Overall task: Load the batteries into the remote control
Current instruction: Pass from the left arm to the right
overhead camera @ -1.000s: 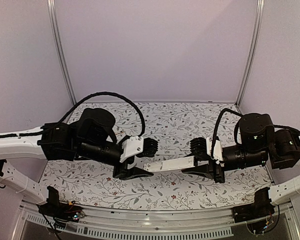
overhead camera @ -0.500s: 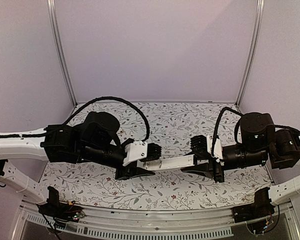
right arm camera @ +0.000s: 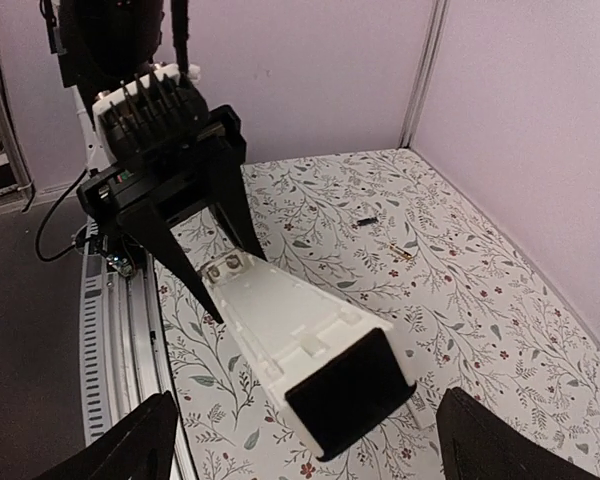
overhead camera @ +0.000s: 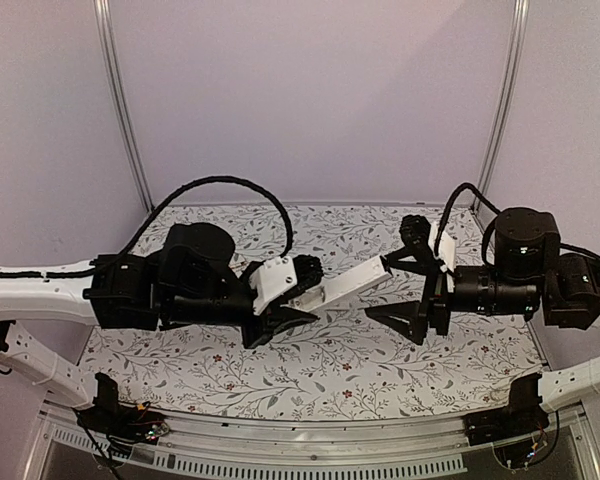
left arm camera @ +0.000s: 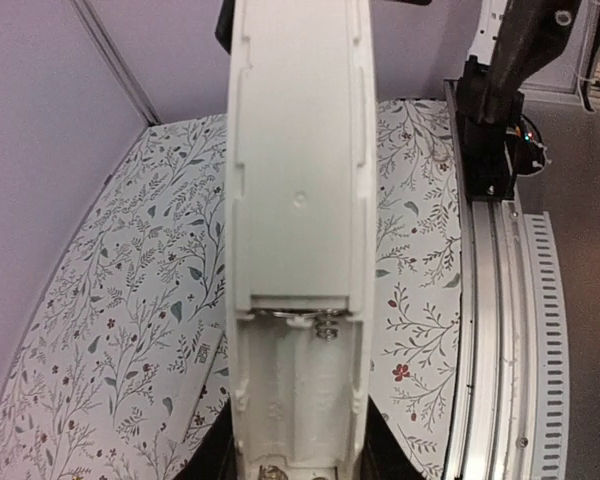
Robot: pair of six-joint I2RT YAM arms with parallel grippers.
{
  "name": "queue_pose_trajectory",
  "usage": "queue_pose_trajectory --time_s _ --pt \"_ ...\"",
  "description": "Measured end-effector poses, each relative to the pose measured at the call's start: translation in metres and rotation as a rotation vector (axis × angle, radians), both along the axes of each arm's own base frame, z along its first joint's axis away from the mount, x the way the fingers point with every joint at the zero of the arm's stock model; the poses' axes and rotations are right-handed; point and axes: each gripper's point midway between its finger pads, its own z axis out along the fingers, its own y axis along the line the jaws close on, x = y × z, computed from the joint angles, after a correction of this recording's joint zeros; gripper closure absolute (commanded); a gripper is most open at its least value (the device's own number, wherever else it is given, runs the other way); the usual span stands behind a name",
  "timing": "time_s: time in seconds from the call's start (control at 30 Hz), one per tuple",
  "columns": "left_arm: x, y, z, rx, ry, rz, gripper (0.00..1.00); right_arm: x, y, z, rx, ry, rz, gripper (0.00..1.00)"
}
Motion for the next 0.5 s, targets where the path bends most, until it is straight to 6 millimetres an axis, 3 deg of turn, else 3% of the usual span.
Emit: queue_pose_trajectory --time_s 0.13,0.27,0.5 --pt "0.025 0.001 0.007 -0.042 -0.024 0.152 1.0 0.038 -0.019 0.011 0.099 0.107 -0.188 0.04" --pt "0.048 -0.001 0.001 -0.034 -0.045 0.291 1.0 0.07 -0.032 0.014 0.209 0.253 -0.343 0.05" --pt "0.07 -0.001 0.0 -0.037 -0.057 0.434 1.0 0.09 -0.025 0.015 0.375 0.492 -0.432 0.1"
